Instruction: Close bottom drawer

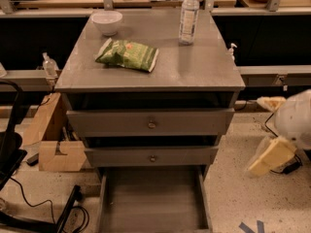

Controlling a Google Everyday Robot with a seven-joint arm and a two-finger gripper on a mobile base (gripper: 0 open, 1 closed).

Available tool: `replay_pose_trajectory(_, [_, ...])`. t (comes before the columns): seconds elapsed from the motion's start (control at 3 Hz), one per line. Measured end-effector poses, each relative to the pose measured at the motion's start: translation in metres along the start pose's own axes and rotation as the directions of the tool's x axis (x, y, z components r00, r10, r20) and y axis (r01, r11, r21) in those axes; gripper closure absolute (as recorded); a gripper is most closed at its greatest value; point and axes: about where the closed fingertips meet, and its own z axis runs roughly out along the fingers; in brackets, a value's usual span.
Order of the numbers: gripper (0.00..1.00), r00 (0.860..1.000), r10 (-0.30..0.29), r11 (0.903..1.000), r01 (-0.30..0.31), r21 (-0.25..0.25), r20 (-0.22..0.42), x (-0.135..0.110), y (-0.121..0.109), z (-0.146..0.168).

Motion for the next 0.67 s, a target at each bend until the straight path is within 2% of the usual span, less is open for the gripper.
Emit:
replay_pose_trajectory(0.33, [0.0,0.995,0.012,0.9995,-0.015,0.028,0.102,0.024,0.01,0.046])
replay_pose_trajectory(0.67, [0.0,0.993,0.023,0.9971,-0.032,0.07,0.12,0.04,-0.001,0.078])
